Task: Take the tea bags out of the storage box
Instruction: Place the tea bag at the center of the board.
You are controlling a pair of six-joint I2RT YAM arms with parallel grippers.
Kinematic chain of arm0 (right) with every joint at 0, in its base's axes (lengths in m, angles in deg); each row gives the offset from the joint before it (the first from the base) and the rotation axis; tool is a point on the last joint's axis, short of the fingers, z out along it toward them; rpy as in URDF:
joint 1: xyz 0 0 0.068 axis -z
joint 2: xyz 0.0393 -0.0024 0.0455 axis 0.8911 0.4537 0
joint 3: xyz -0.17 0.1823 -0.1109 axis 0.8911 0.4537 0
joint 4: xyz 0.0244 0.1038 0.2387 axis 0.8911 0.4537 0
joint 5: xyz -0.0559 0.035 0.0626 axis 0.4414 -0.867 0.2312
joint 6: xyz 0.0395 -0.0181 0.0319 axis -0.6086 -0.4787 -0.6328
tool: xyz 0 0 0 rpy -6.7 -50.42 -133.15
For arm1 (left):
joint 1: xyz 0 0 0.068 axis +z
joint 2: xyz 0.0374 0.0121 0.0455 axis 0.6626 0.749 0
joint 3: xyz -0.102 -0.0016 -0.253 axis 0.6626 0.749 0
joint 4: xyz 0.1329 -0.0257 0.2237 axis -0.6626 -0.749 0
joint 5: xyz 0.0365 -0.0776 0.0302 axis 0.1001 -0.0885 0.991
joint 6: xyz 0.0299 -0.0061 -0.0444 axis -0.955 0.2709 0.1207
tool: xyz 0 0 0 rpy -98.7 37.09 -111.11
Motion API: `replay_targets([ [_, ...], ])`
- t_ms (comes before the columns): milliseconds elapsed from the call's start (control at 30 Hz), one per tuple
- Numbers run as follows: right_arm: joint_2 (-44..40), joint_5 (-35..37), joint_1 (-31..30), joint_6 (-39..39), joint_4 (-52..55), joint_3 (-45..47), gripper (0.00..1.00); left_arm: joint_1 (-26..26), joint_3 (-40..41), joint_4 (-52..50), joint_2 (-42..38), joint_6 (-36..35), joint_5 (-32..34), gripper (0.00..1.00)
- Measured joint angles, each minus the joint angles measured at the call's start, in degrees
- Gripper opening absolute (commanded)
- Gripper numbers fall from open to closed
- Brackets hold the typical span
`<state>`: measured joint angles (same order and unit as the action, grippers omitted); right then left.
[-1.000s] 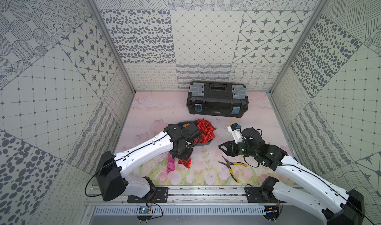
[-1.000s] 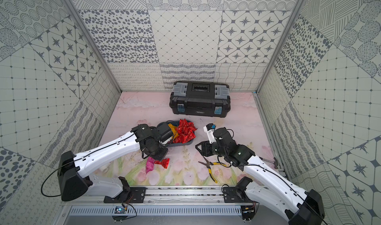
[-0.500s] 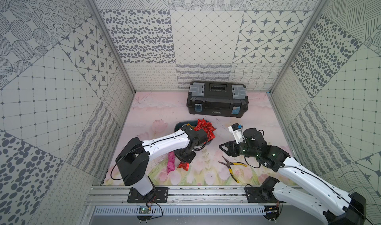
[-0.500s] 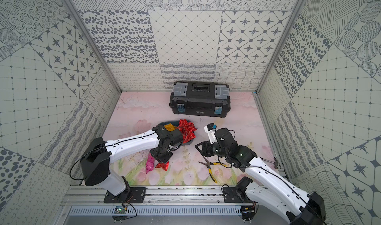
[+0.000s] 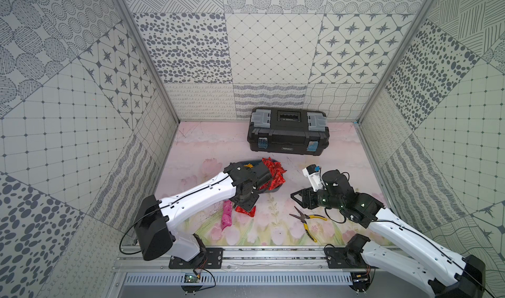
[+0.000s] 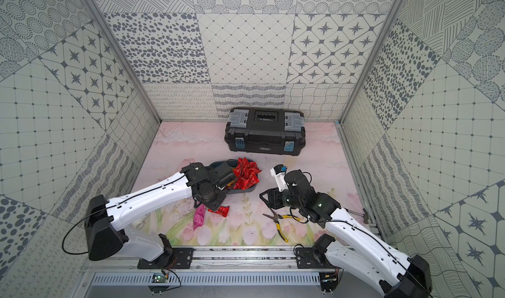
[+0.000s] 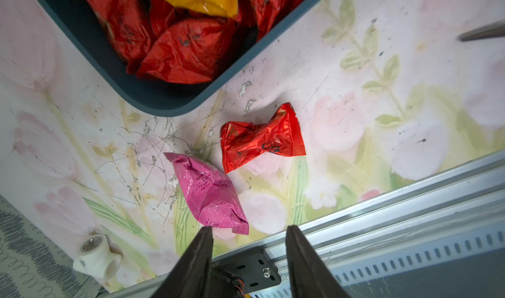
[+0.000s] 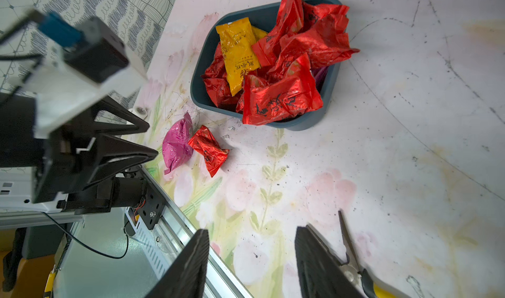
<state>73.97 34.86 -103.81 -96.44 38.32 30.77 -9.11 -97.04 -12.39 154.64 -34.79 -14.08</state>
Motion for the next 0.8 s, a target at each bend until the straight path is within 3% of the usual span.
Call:
replay_targets([
  [200, 3.3, -0.5, 0.0, 2.2, 1.8, -3.6, 0.56, 0.0, 5.0, 6.9, -10.9, 6.0, 1.6, 0.49],
  [400, 14.8, -0.5, 0.0, 11.0, 3.0, -14.1, 0.57, 2.6, 16.8, 18.1, -21.7, 14.8, 2.6, 0.49],
  [567, 25.1, -1.2, 0.0, 21.4, 3.3, -22.4, 0.57, 11.6, 24.4, 26.7, -25.6, 21.9, 0.3, 0.47],
  [800, 38.4, -1.9, -1.9, 32.7, 7.9, -33.7, 0.57, 23.2, 26.8, 33.7, -22.7, 31.3, -7.0, 0.46],
])
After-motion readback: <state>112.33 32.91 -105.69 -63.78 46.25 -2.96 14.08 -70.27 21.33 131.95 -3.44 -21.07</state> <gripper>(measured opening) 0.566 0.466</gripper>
